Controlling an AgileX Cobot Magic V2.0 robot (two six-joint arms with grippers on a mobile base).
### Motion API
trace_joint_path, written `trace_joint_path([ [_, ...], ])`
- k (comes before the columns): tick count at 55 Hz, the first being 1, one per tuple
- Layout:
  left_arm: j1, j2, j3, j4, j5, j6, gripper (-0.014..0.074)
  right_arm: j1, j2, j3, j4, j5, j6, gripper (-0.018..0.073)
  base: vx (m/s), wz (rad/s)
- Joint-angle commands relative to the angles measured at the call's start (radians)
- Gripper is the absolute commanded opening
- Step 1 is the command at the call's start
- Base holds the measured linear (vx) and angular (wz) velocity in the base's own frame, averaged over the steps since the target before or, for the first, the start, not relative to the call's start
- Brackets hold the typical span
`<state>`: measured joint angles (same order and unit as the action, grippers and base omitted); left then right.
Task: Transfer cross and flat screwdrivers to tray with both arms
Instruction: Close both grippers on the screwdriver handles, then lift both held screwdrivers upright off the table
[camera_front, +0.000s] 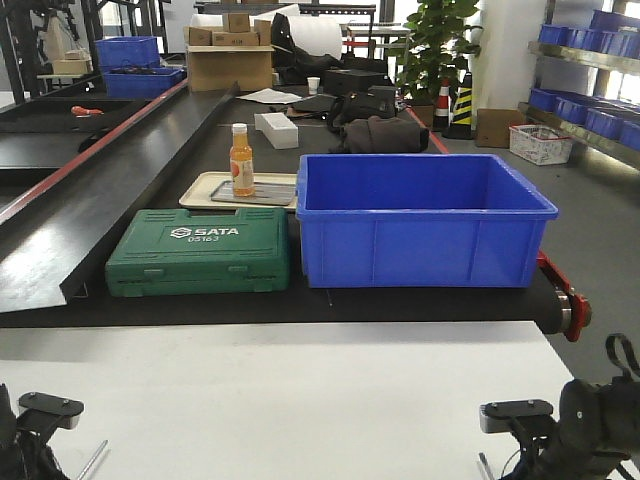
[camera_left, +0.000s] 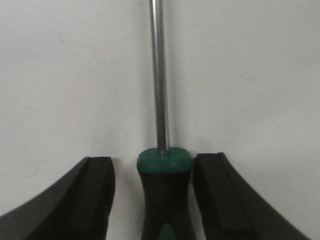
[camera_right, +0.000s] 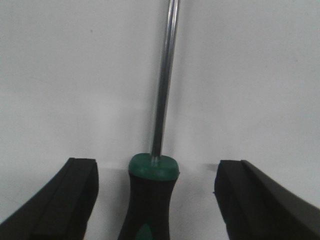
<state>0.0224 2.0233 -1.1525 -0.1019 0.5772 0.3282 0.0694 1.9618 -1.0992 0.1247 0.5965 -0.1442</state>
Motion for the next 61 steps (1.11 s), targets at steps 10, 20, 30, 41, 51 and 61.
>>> trace_joint_path([
  [10, -0.003, -0.021, -0.01, -0.008, -0.016, -0.004, 0.0481, -0.001, -0.005, -0.029, 0.008, 0.008, -0.013, 0.0529, 0.0, 0.0],
  [20, -0.003, -0.021, -0.01, -0.008, -0.011, -0.004, 0.0481, -0.001, -0.001, -0.029, 0.031, 0.023, -0.013, 0.0463, 0.0, 0.0],
  [30, -0.003, -0.021, -0.01, -0.009, -0.009, -0.004, 0.0471, -0.001, -0.001, -0.029, 0.05, 0.085, -0.014, 0.0323, 0.0, 0.0],
  [41, -0.003, -0.021, -0.01, -0.013, 0.012, -0.004, 0.0401, -0.001, -0.001, -0.029, 0.058, 0.089, -0.015, 0.0125, 0.0, 0.0],
  [51, -0.003, -0.029, -0.01, -0.064, 0.039, -0.004, 0.0188, -0.001, -0.003, -0.029, 0.072, 0.088, -0.016, -0.0014, 0.0, 0.0],
  [61, -0.003, -0.065, -0.01, -0.135, 0.034, -0.003, -0.0008, -0.001, -0.049, -0.029, 0.073, 0.084, -0.021, -0.0011, 0.0, 0.0],
])
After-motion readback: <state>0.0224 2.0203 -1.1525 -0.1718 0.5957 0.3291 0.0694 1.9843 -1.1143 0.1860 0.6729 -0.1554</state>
